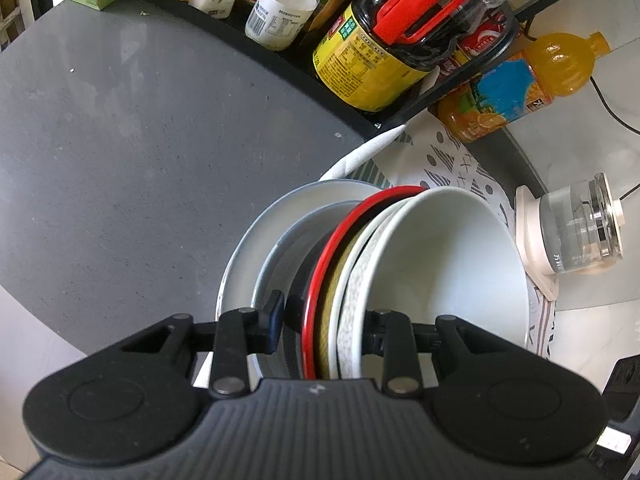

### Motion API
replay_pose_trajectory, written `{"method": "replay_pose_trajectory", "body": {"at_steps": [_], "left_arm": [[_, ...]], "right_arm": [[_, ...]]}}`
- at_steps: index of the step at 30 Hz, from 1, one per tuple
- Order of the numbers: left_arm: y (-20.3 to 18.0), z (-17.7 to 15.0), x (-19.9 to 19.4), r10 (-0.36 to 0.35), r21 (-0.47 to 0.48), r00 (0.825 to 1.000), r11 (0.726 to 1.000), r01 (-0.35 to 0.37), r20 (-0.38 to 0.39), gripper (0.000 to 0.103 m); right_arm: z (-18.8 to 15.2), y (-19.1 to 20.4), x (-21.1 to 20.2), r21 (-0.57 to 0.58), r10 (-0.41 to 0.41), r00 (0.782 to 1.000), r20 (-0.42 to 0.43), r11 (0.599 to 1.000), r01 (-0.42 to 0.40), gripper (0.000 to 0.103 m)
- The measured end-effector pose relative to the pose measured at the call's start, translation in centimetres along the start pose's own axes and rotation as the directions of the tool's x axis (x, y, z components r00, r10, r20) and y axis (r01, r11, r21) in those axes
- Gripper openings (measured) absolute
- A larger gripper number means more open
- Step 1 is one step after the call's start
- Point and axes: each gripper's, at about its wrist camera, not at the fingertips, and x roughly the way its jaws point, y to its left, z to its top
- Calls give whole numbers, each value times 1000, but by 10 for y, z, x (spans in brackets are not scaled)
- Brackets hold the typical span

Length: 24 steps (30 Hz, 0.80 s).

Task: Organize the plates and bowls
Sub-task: 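Lift the bowl stack with both grippers and lower it onto the plates, then open both grippers to release the bowl stack on the plates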

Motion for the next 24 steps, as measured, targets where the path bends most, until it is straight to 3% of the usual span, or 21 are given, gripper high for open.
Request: {"method": "replay_pose_trajectory", "body": {"at_steps": [6,8,11,13,18,24], "left_arm": [[-5,0,-1,9,31,1000,999,-10,18,33],[-7,0,-3,17,42,999,999,-18,33,36],[-8,2,-8,44,51,998,998,-47,49,41],[-7,2,-14,41,62,997,997,-45,62,46],[-10,0,-33,52,105,992,992,-64,113,75],[-14,-5,-56,27,172,987,983,-55,157,81]], "right_arm": [[3,-1,1,7,7,1000,9,1000,-7,39],[3,6,-5,-28,-5,999,34,1000,6,52],[4,13,-16,-64,-14,997,72,998,19,61],[5,15,-24,-68,-21,996,92,997,28,63],[1,18,-41,-67,-54,987,149,996,64,67],[-12,21,-67,-35,-86,969,233,995,97,81]]}}
